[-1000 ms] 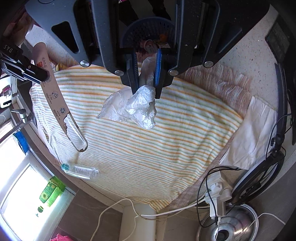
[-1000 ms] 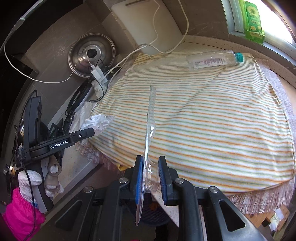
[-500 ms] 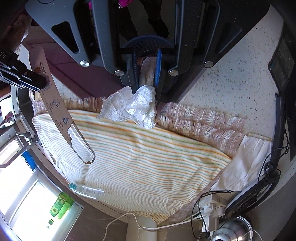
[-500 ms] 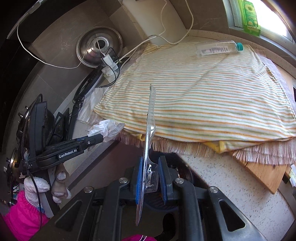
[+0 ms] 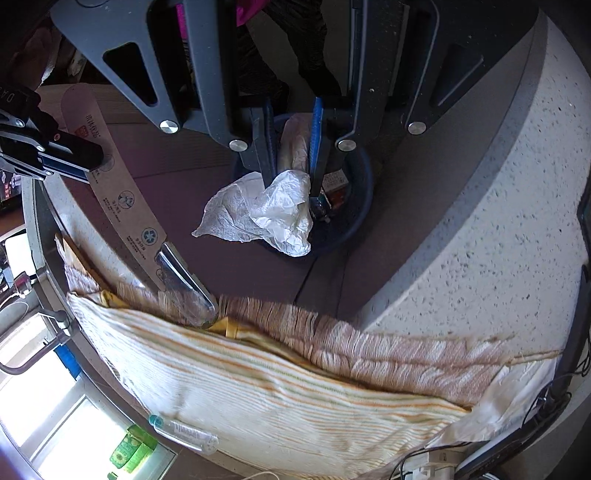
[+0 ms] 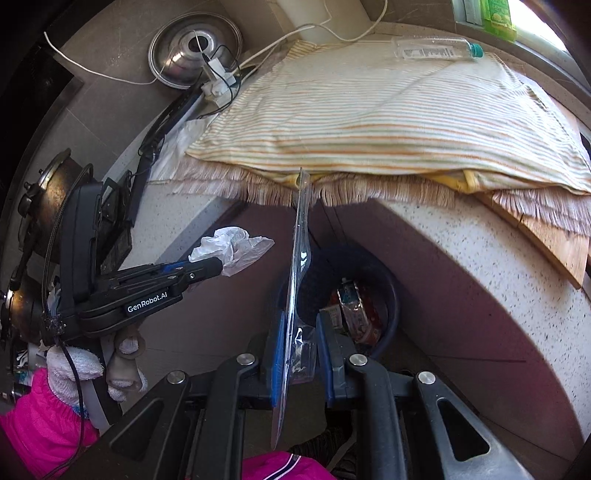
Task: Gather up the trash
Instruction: 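Carry the plastic wrap and clear strip down over the blue basket, then open both tools to drop the wrap and strip into the basket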
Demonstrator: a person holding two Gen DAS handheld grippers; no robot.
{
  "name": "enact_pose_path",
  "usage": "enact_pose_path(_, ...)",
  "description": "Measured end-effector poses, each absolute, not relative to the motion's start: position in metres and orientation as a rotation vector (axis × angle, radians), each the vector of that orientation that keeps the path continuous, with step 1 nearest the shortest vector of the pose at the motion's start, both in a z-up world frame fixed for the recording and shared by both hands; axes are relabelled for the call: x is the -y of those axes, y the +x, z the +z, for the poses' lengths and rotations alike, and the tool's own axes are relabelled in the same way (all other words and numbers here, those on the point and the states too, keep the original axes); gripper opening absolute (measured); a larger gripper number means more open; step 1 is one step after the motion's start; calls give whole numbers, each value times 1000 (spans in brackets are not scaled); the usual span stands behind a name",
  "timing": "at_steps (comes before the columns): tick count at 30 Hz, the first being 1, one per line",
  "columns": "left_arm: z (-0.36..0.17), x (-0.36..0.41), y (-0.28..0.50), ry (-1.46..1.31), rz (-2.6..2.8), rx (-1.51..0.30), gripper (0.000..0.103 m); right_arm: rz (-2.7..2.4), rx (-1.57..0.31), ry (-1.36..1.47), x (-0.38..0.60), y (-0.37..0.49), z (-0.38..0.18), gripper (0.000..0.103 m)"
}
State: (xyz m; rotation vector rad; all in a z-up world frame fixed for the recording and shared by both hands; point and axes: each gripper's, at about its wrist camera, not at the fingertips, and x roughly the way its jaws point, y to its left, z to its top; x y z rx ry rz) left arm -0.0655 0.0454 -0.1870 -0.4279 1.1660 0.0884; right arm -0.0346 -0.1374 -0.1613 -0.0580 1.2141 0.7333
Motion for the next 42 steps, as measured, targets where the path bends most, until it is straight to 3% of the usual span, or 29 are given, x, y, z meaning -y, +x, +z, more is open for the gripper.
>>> enact_pose_path(24,-300,-18,-59,-421,109,-1371,14,675,-1407,-218,119,-27,-280,16)
enact_pose_path(42,-362,-19,-36,-395,163,-1462,14,614,-1444,-255,104,-8,-326,16)
